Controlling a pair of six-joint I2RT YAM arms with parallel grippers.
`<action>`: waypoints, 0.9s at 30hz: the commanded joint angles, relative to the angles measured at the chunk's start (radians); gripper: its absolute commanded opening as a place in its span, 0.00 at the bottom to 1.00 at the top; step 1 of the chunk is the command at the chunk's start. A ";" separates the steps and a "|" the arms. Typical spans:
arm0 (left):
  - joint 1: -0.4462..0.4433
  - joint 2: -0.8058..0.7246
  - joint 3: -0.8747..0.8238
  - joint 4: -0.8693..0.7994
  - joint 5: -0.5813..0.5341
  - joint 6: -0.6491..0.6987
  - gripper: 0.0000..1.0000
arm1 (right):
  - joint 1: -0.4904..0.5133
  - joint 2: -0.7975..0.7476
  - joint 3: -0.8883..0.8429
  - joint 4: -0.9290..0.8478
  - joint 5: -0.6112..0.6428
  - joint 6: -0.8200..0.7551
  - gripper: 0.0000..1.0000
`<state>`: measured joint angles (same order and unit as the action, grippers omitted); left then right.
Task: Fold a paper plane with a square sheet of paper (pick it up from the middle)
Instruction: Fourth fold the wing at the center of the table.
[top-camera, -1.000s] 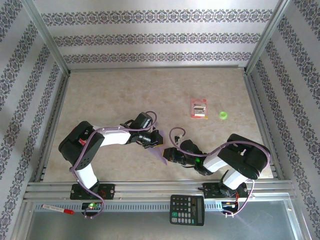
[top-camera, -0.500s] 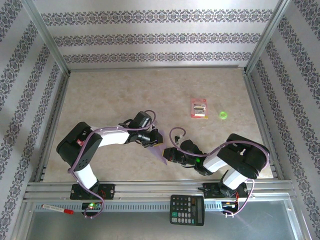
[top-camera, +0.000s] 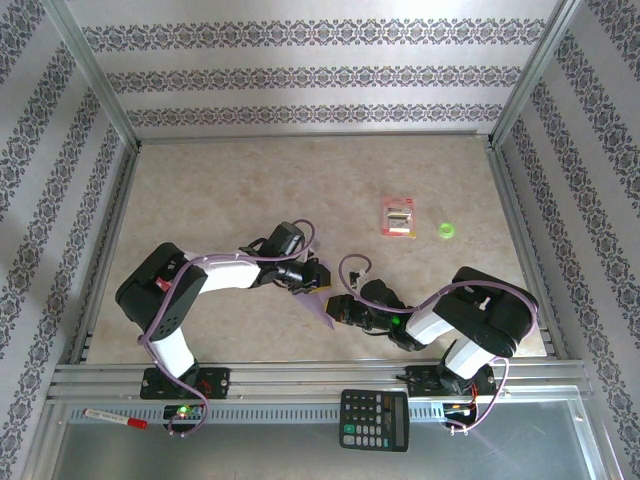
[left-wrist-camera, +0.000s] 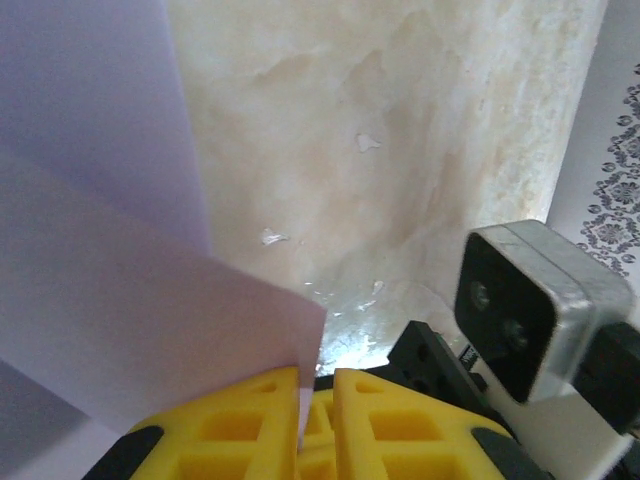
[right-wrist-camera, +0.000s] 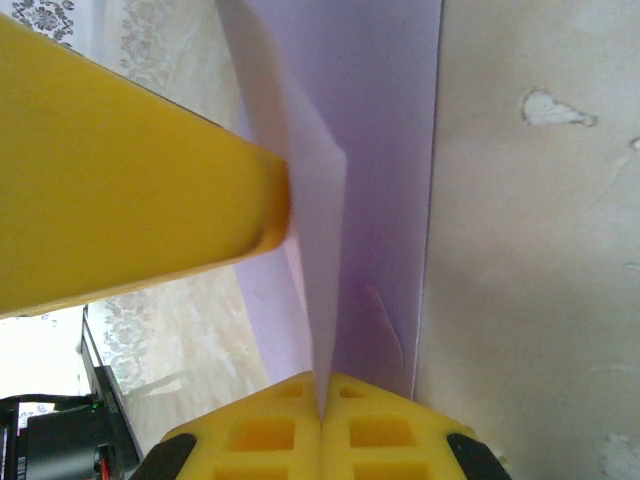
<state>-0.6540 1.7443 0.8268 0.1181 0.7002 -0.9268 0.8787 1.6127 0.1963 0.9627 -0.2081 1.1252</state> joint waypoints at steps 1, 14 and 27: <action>0.014 0.028 0.021 0.026 0.009 0.018 0.16 | -0.006 0.055 0.013 -0.136 0.041 -0.001 0.06; 0.064 0.052 -0.022 0.029 0.002 0.039 0.15 | -0.006 0.039 0.023 -0.176 0.044 -0.007 0.07; 0.085 0.076 -0.052 0.038 -0.006 0.052 0.14 | -0.006 0.047 0.033 -0.188 0.041 -0.007 0.07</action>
<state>-0.5854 1.7950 0.7956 0.1364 0.7006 -0.8974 0.8787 1.6043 0.2085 0.9283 -0.2115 1.1275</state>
